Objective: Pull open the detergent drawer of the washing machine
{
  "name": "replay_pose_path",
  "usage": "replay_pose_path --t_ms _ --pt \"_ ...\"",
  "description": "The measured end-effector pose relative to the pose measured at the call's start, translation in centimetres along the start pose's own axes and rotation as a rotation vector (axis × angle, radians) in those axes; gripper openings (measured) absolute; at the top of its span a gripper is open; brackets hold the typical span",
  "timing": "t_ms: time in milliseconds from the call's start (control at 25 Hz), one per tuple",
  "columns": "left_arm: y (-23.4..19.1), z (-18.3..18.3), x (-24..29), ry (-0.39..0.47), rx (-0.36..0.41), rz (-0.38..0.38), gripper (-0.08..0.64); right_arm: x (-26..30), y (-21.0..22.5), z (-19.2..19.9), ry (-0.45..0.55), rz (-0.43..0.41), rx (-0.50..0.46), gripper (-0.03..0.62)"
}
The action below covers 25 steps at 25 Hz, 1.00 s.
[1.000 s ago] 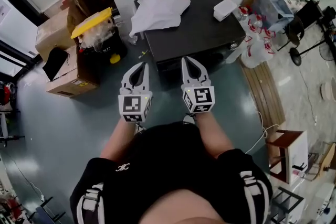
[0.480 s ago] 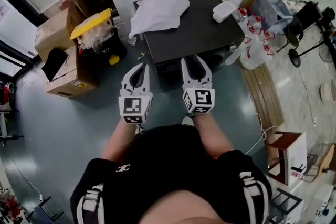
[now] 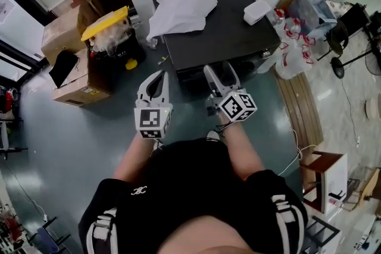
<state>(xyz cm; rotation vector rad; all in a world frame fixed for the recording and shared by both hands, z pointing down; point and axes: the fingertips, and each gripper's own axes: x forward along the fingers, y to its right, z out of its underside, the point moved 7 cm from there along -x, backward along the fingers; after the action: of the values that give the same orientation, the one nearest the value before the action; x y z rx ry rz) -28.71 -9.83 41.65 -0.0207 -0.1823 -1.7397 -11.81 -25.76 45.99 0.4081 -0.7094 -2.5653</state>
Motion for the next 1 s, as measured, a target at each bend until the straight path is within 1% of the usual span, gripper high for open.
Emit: replay_pose_path --t_ms 80,160,240,280,400,480,520,560,760,920,1000 --pt "-0.3 0.4 0.0 -0.015 -0.004 -0.013 0.002 0.1 1.1 0.7 0.008 -0.065 0.173 0.393" --pt "-0.4 0.9 -0.2 -0.029 -0.016 -0.025 0.002 -0.2 2.6 1.9 0.014 -0.092 0.335 0.393" --pt "-0.3 1.3 -0.3 -0.041 -0.023 -0.035 0.002 -0.6 3.6 3.0 0.023 -0.131 0.455 0.393" --pt "-0.3 1.5 -0.4 -0.047 -0.024 -0.038 0.002 -0.7 3.9 3.6 0.023 -0.171 0.492 0.393" --pt "-0.5 2.0 -0.4 -0.057 -0.03 -0.042 0.002 -1.0 4.3 5.3 0.014 -0.317 0.561 0.391" --pt "-0.5 2.2 -0.6 -0.058 -0.038 -0.045 0.002 -1.4 4.9 6.7 0.018 -0.376 0.619 0.391" --pt "-0.5 2.2 -0.6 -0.059 -0.041 -0.05 0.002 -1.6 5.5 7.5 0.02 -0.383 0.648 0.391" --pt "-0.6 2.3 -0.6 -0.062 -0.044 -0.058 0.002 -1.8 6.3 8.5 0.018 -0.374 0.673 0.39" --pt "-1.4 3.1 -0.5 -0.099 -0.061 -0.119 0.002 -2.4 11.2 14.1 -0.044 -0.245 0.763 0.388" --pt "-1.8 4.0 -0.3 -0.122 -0.079 -0.124 0.002 -2.2 13.5 17.3 -0.086 -0.205 0.811 0.387" --pt "-1.9 4.3 0.0 -0.13 -0.08 -0.13 0.002 -1.9 14.4 18.4 -0.084 -0.186 0.836 0.388"
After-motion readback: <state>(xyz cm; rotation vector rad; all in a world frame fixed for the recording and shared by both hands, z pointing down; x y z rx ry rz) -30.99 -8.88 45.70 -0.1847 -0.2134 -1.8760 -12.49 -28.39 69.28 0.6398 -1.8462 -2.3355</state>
